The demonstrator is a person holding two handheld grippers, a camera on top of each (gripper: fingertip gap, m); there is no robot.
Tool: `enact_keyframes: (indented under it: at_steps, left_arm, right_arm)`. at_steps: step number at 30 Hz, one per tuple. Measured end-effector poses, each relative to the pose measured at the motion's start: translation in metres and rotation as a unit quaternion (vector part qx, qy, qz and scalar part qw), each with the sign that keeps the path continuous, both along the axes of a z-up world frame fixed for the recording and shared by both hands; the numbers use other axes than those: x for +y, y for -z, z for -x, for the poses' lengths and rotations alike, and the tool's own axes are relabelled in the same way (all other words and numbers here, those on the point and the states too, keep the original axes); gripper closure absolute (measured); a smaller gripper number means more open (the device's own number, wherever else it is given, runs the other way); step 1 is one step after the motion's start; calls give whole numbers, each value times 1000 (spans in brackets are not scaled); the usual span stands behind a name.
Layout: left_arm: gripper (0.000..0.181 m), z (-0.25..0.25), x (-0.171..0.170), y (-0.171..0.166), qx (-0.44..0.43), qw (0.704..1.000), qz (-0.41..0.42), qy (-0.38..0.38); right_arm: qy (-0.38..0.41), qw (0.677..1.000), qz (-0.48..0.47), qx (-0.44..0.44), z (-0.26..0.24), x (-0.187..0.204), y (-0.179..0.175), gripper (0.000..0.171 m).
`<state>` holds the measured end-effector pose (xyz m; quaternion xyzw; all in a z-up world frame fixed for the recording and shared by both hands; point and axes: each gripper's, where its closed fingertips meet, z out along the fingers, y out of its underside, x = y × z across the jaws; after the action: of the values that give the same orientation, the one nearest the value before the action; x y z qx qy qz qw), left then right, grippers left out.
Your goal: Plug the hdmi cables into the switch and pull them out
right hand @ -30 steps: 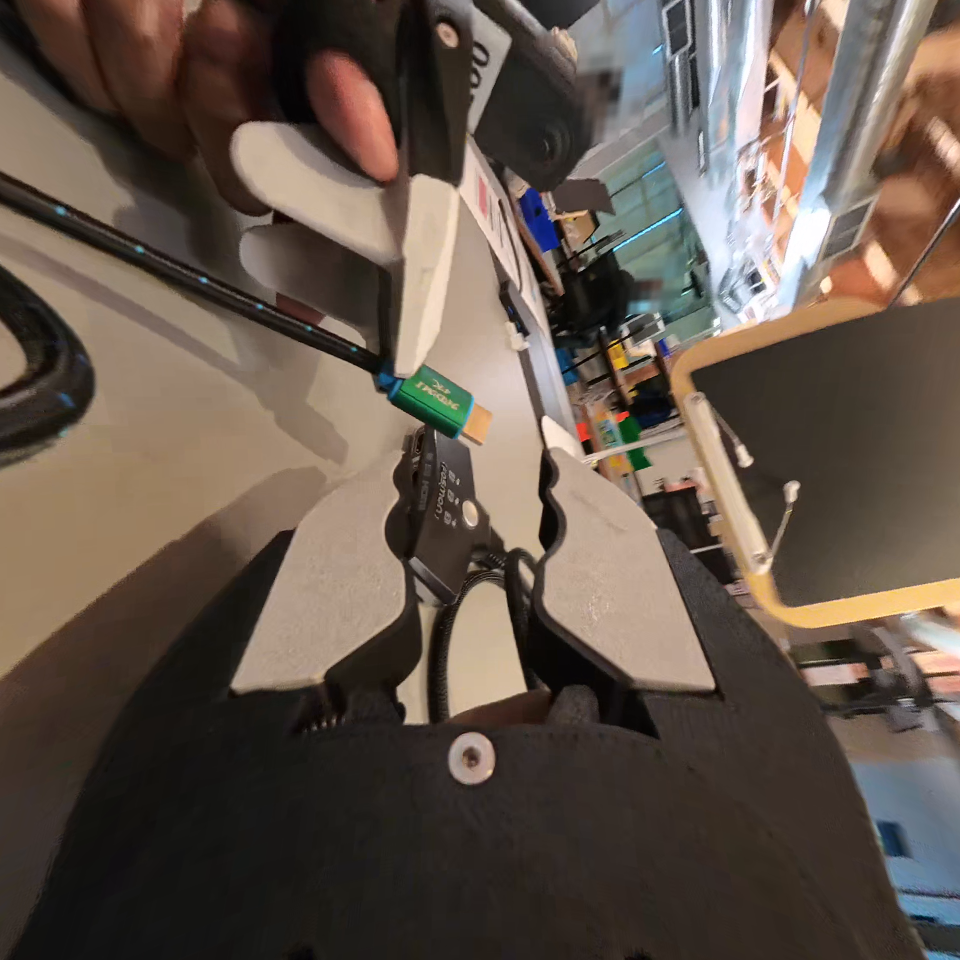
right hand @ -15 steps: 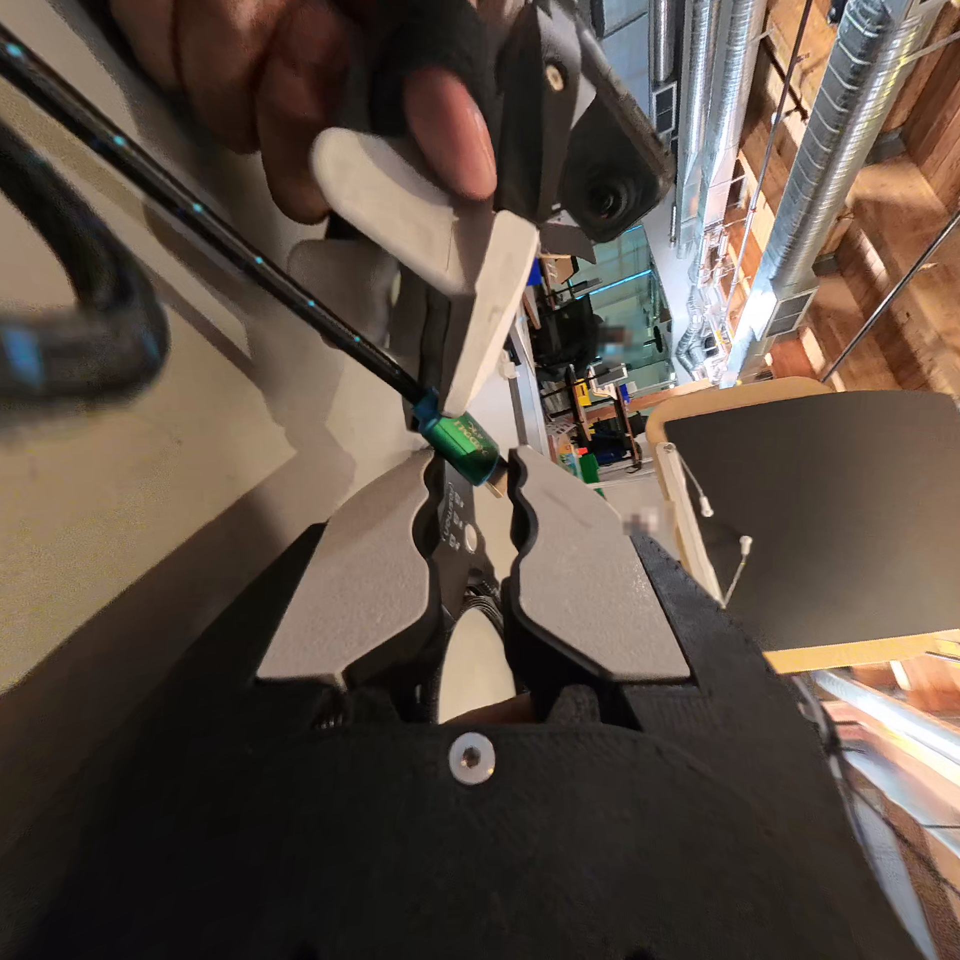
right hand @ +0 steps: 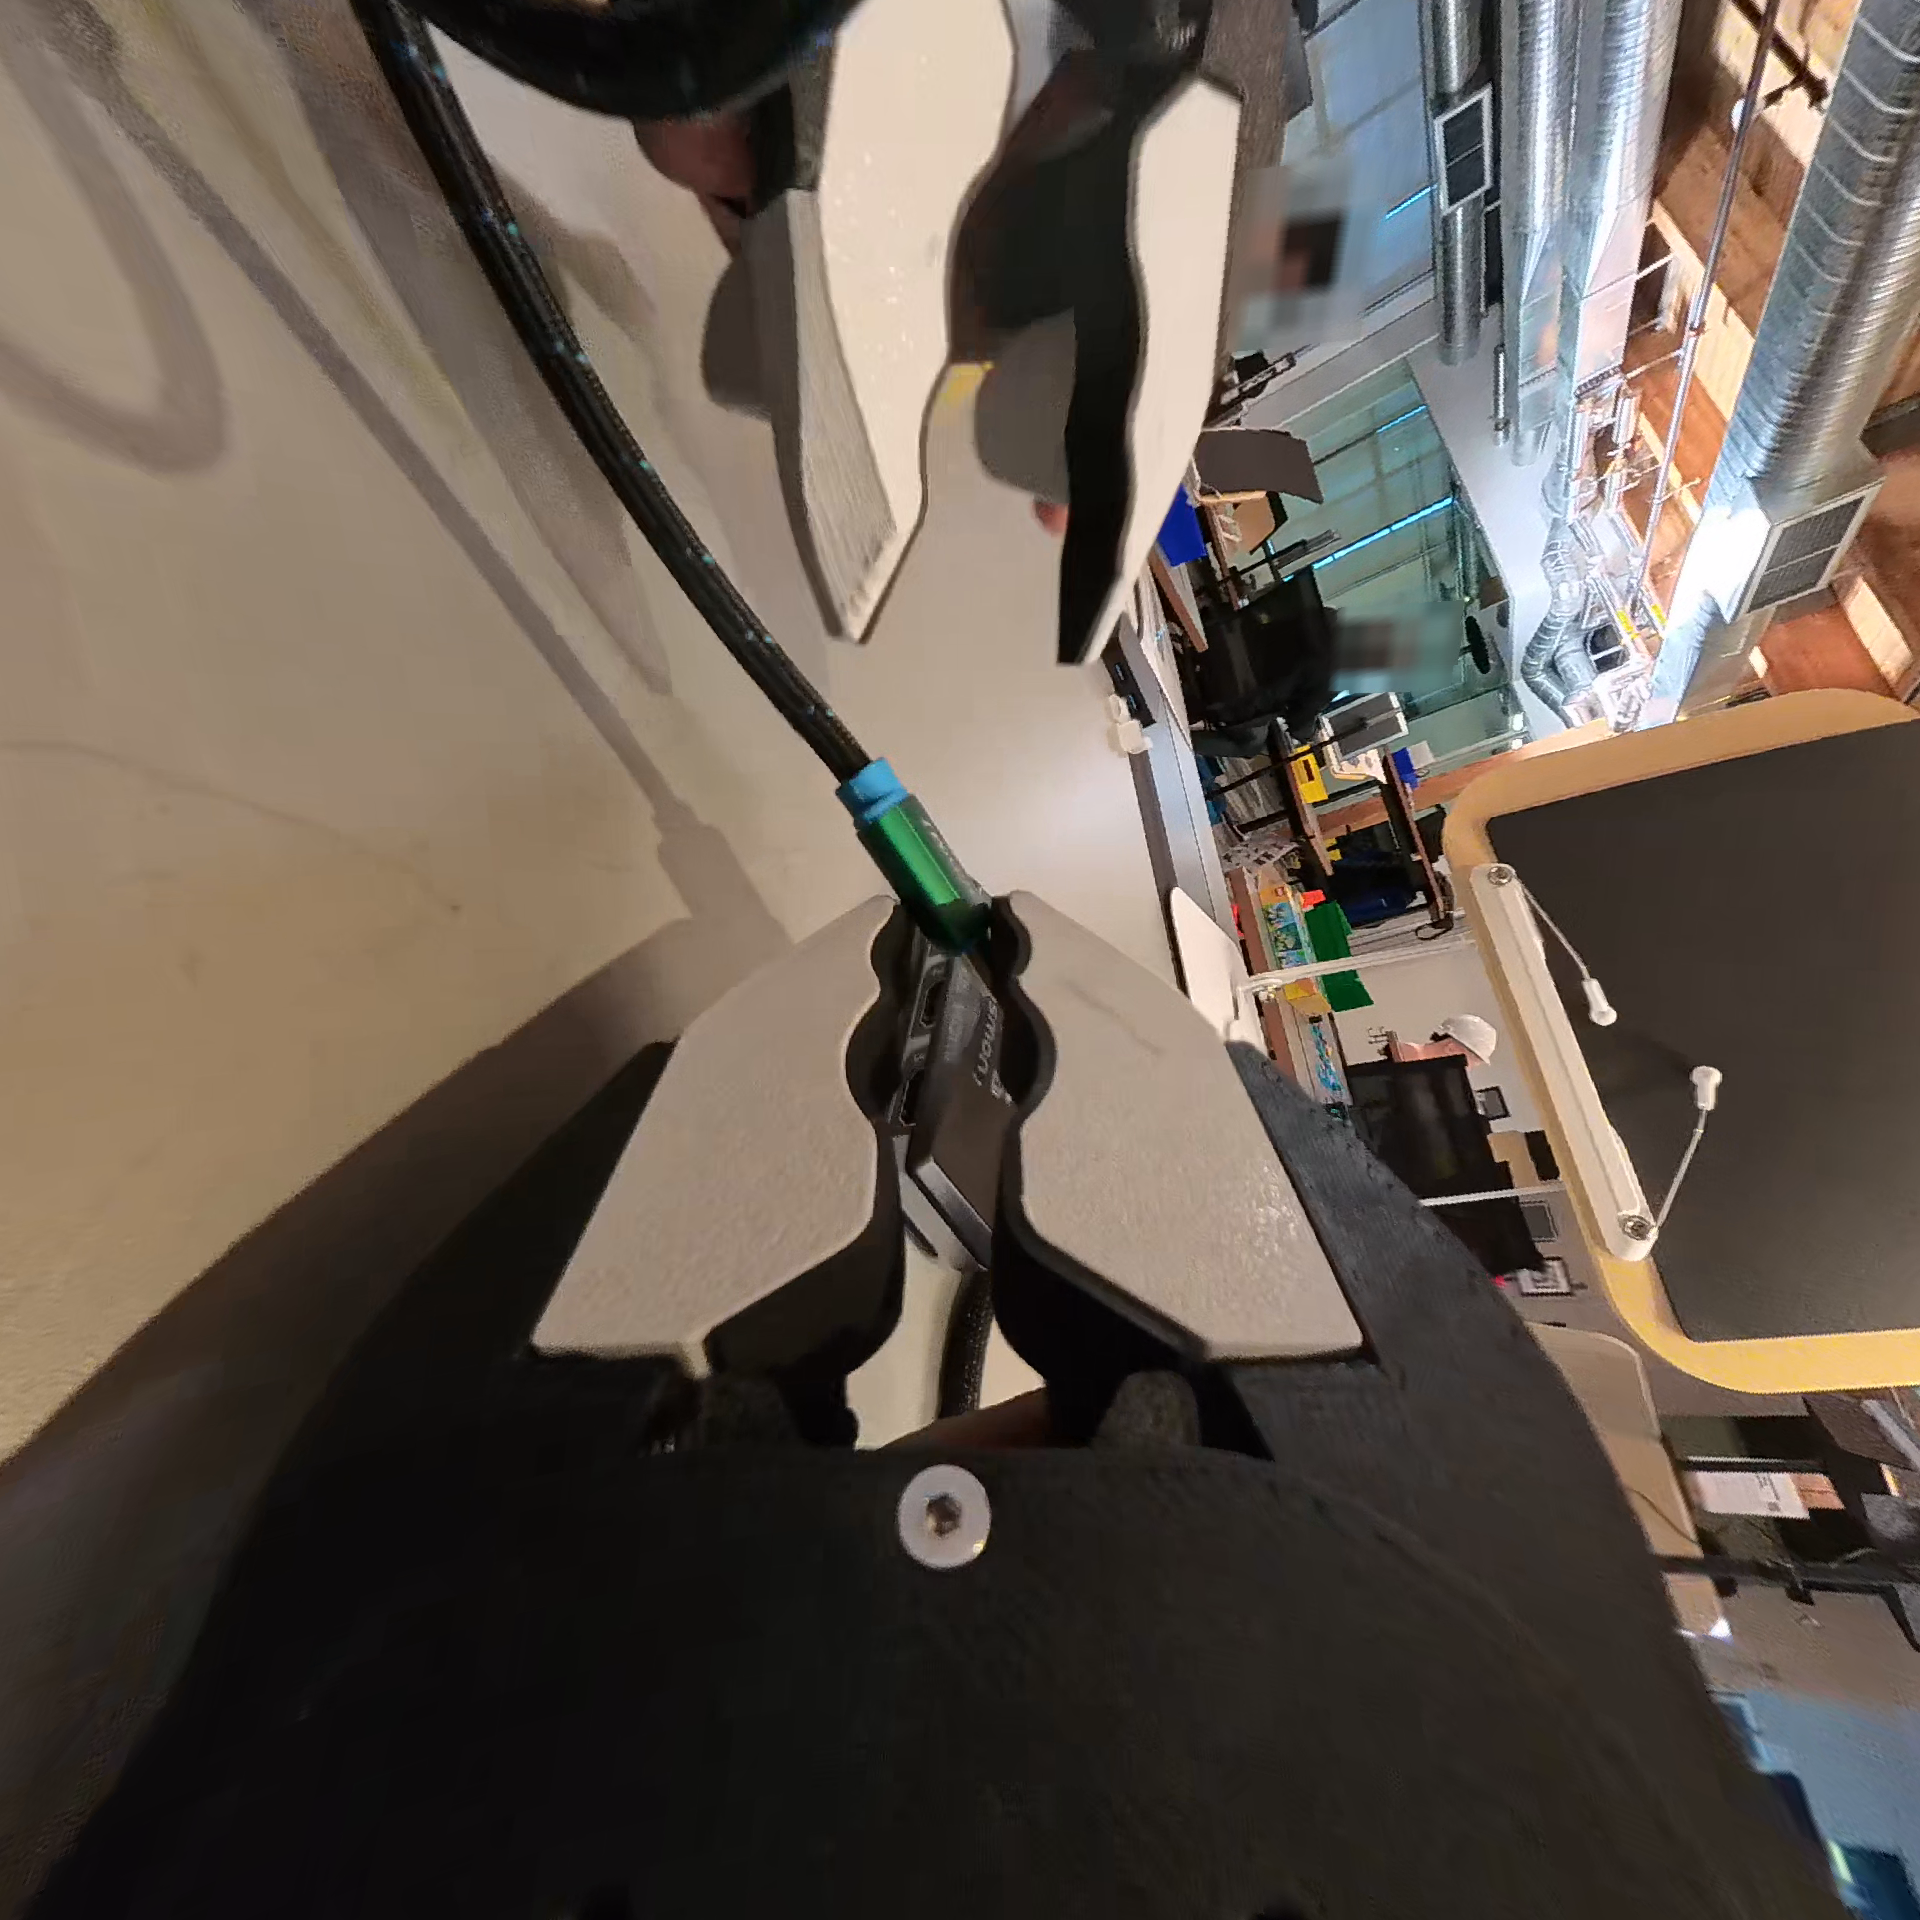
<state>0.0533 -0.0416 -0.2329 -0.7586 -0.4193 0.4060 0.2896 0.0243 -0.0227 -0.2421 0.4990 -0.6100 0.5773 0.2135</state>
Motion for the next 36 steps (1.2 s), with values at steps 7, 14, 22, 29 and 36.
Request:
enact_keyframes:
  at_steps: [7, 14, 22, 29, 36]
  left_arm:
    - [129, -13, -27, 3, 71, 985, 157, 23]
    - [131, 7, 6, -10, 199, 932, 292, 74]
    - [137, 9, 30, -12, 246, 905, 328, 116]
    - [140, 1, 23, -22, 261, 901, 325, 119]
    - [136, -3, 19, -22, 268, 884, 360, 131]
  right_arm:
    - [-8, 999, -2, -47, 1, -1, -8, 157]
    - [-22, 994, -1, -103, -9, -5, -20, 157]
    - [-41, 992, -11, -117, -17, -2, -22, 156]
    - [-62, 988, -22, -141, -17, 3, -26, 156]
    - [-71, 983, -27, -166, -15, 4, -32, 157]
